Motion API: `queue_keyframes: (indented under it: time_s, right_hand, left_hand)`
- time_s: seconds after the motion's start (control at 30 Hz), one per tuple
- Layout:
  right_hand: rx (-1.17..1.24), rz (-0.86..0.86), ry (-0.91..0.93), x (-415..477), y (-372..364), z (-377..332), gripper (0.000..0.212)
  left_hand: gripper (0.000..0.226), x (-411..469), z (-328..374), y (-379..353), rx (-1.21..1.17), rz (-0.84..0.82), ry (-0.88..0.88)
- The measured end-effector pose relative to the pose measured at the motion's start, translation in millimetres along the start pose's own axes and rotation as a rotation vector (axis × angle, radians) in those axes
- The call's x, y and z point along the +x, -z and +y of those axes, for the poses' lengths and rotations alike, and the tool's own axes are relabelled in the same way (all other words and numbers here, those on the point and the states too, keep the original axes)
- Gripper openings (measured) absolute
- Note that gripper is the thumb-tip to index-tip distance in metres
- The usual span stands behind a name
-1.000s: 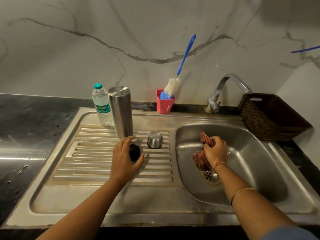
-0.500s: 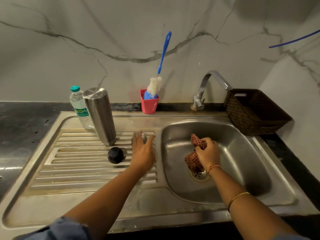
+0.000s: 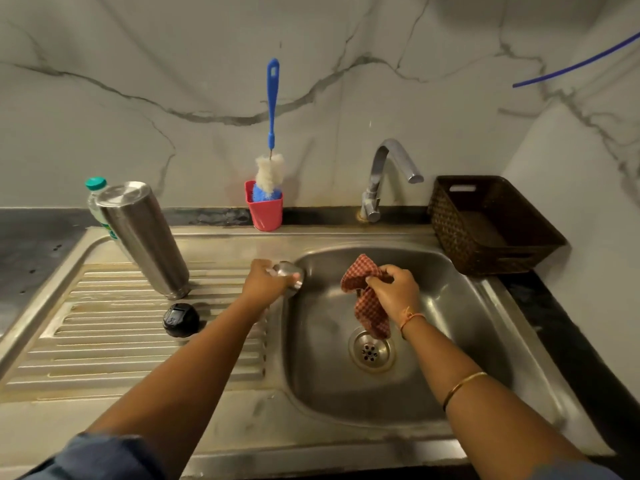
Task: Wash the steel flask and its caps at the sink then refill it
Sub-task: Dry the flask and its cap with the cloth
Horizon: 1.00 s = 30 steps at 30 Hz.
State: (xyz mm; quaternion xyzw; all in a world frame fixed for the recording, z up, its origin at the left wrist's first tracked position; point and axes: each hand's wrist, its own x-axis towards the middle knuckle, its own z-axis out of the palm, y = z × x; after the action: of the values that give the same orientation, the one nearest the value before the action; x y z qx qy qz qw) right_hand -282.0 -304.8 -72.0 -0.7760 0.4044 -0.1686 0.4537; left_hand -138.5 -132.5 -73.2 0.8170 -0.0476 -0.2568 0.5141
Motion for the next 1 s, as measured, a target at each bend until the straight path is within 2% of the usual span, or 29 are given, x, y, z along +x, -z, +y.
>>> queue_keyframes:
  time_s: [0.07,0.13,0.23,0.33,0.4,0.5,0.57,0.67,0.8,0.87,0.93,1.0]
  right_hand:
    - [0.083,-0.040,-0.028,3.2,2.5,-5.1,0.009]
    - [0.189,-0.062,-0.027,6.3,5.0,-11.4,0.008]
    - [0.274,-0.122,0.036,6.2,2.5,-24.3,0.011]
    - [0.256,-0.170,0.094,-0.1,-4.0,-36.2,0.006]
    - [0.408,-0.207,0.013,-5.5,-5.8,-43.8,0.010]
    - [0.714,-0.351,-0.122,-15.2,-6.0,-54.4,0.014]
    - [0.688,-0.358,-0.052,-20.1,-10.8,-55.8,0.018]
    - [0.456,-0.278,0.131,-21.1,-18.0,-46.2,0.023]
    - [-0.248,-0.219,0.453,-5.5,-15.9,-16.4,0.023]
    - [-0.421,-0.223,0.496,2.2,-11.5,-10.8,0.024]
    - [-0.344,-0.193,0.474,1.8,-7.8,-18.7,0.022]
    - [0.087,-0.206,0.301,-4.0,-4.4,-35.8,0.019]
  left_hand:
    - [0.029,-5.3,10.6,-9.5,-0.309,-0.166,0.107]
    - [0.016,-9.9,18.4,-17.4,-0.506,-0.259,0.172]
    - [0.032,-10.7,19.9,-28.6,-0.587,-0.311,0.148]
    - [0.054,-17.9,22.9,-45.0,-0.556,-0.358,0.053]
    - [0.067,-20.6,24.6,-52.3,-0.576,-0.357,0.027]
    - [0.076,-20.0,32.1,-56.6,-0.580,-0.337,-0.002]
    - [0.070,-19.9,41.2,-58.0,-0.516,-0.354,-0.040]
    - [0.060,-19.4,53.8,-59.0,-0.402,-0.356,-0.037]
    - [0.055,-22.2,63.0,-55.6,-0.266,-0.313,0.130]
    - [0.056,-22.7,63.1,-54.6,-0.244,-0.322,0.160]
    - [0.055,-24.3,63.8,-53.2,-0.299,-0.394,0.136]
    - [0.043,-26.3,63.9,-53.3,-0.416,-0.499,0.083]
